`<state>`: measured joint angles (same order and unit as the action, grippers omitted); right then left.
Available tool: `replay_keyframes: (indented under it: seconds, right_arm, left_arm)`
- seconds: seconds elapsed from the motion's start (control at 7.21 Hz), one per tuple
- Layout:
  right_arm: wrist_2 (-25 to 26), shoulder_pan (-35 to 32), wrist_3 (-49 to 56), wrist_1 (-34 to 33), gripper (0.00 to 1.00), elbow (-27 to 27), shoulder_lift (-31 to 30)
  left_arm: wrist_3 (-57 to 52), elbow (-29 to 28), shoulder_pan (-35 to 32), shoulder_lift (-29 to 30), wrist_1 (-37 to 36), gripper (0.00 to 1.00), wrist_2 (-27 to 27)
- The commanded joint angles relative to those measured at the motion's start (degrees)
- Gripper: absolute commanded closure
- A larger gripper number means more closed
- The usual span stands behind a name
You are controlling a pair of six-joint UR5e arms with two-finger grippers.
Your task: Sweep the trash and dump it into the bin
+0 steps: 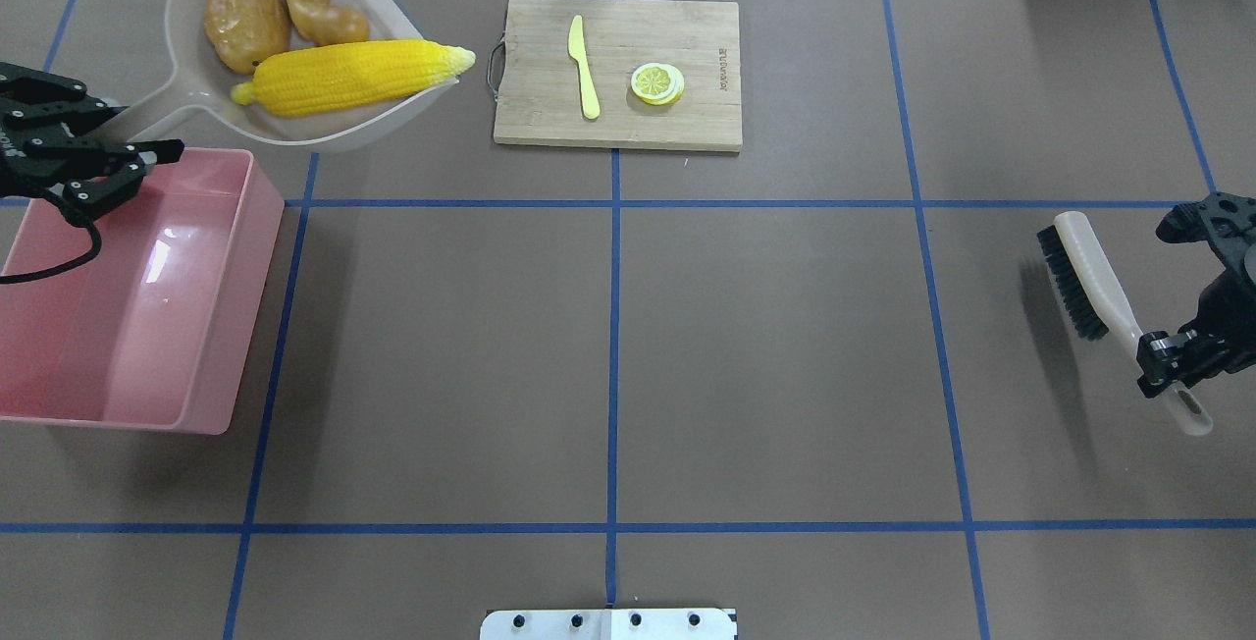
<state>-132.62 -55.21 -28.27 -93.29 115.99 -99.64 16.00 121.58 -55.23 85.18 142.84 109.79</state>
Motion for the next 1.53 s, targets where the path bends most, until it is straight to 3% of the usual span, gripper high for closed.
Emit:
replay_keyframes:
  seconds: [0.0, 0.14, 0.28, 0.97, 1.39]
  right_arm:
    - [0.6, -0.2, -6.8, 10.8, 1.0, -5.3, 0.1]
    - [0.6, -0.2, -8.5, 16.5, 1.0, -8.5, 0.1]
    - [0.6, -0.2, -10.1, 18.1, 1.0, -9.7, 0.7]
    - [0.3, 0.1, -10.9, 17.5, 1.0, -10.7, 3.1]
    - [0.3, 0.2, -11.0, 16.4, 0.96, -10.8, 3.1]
  left_arm:
    - [5.2, 3.9, -1.5, -6.6, 0.0, 1.0, -0.7]
    - [7.5, 5.1, -1.8, -9.0, 0.3, 1.0, -0.7]
    - [9.6, 5.6, -2.7, -10.6, 1.4, 1.0, -0.6]
    - [13.6, 6.7, -10.1, -25.4, 5.6, 1.0, 0.4]
    - [13.1, 8.3, -13.1, -26.8, 3.3, 1.0, 3.4]
